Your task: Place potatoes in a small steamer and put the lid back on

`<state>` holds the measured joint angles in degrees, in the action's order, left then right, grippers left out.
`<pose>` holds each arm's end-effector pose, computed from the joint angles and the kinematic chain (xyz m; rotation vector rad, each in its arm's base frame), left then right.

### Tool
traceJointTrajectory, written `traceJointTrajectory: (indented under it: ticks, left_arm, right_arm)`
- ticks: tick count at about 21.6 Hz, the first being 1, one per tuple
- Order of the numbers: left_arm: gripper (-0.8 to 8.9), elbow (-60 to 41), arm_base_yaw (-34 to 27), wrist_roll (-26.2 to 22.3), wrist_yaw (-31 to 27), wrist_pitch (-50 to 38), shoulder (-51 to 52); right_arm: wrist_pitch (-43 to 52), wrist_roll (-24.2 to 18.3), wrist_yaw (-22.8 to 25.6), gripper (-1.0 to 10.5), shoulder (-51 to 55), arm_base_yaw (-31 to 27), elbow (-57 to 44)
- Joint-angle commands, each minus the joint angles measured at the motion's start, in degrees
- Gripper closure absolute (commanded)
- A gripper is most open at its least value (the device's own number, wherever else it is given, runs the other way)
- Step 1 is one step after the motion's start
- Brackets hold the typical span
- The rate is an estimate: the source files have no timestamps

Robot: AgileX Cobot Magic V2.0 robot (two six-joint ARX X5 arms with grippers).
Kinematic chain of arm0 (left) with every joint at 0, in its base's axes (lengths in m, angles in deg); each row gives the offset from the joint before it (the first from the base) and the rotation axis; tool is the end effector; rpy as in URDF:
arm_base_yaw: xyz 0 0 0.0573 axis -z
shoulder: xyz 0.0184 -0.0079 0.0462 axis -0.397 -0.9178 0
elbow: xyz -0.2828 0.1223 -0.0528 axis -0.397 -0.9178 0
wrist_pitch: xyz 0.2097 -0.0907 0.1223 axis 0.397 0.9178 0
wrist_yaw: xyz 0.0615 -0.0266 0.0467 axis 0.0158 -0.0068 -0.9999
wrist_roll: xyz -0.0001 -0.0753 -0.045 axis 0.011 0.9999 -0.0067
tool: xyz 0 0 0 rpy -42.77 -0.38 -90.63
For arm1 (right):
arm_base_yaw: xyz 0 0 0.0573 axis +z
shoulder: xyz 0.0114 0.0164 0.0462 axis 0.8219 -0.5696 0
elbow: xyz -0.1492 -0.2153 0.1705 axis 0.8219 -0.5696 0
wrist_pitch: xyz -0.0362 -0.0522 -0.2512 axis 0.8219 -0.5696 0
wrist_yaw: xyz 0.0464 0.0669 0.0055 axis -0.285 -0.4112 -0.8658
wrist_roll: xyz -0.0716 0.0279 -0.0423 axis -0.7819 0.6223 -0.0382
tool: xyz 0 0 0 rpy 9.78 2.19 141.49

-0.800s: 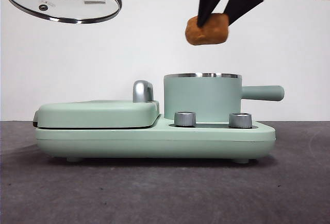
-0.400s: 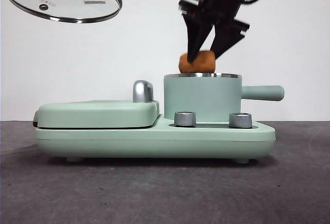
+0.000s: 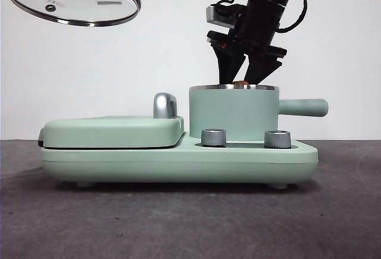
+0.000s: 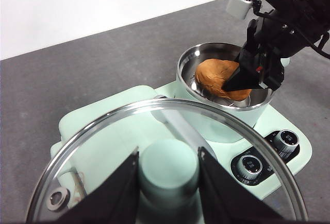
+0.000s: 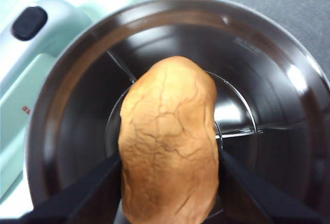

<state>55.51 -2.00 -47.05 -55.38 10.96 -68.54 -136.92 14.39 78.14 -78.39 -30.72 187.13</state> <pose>0.2163 -0.1012 0.3834 0.0903 0.3888 -0.5842 0.4210 0.2031 0.2942 -0.2423 0.9916 0.5614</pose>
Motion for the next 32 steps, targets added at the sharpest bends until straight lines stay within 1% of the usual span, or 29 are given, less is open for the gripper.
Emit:
traceJointTrajectory:
  ticks: [1, 6, 8, 11, 14, 16, 19, 22, 25, 29, 32]
  left_arm:
    - [8.04, 1.0, 0.1, -0.2, 0.0, -1.6, 0.3]
    - [8.04, 1.0, 0.1, -0.2, -0.1, -1.5, 0.3]
    - [8.04, 1.0, 0.1, -0.2, 0.0, -1.5, 0.3]
    - [8.04, 1.0, 0.1, 0.0, 0.0, -1.4, 0.3]
    - [8.04, 1.0, 0.1, 0.0, 0.0, 0.9, 0.3]
    - [8.04, 1.0, 0.1, 0.0, 0.0, 2.5, 0.3]
    - [8.04, 1.0, 0.1, 0.0, 0.0, 2.6, 0.3]
    - [8.04, 1.0, 0.1, 0.0, 0.0, 2.4, 0.3]
    - [8.04, 1.0, 0.1, 0.0, 0.0, 1.2, 0.3]
    - [8.05, 1.0, 0.9, 0.0, 0.0, -1.6, 0.2]
    - [8.05, 1.0, 1.7, -0.1, 0.0, -2.6, 0.0]
  right_arm:
    - [0.5, -0.7, 0.1, 7.2, -1.8, 0.3, 1.7]
    - [0.4, -0.9, 0.1, 7.2, -3.3, 0.1, 1.7]
    - [0.5, -0.9, 0.0, 6.8, -3.7, 0.0, 1.6]
    - [0.8, -0.9, -0.1, 5.9, -3.6, 0.0, 1.7]
    - [1.3, -0.5, -0.2, 5.8, -2.6, 0.0, 1.7]
    - [1.9, -0.2, -0.1, 5.8, -0.4, -0.2, 1.7]
    - [3.8, 0.9, -0.1, 5.8, 5.2, -0.2, 1.6]
    - [4.4, 1.3, -1.7, 5.8, 12.0, -0.2, 0.4]
    - [9.6, 3.8, -2.2, 5.8, 20.5, -0.2, -5.9]
    - [19.3, 7.3, -2.1, 5.9, 34.2, 0.0, -21.1]
    - [21.7, 8.5, -2.1, 5.9, 40.8, 0.0, -28.5]
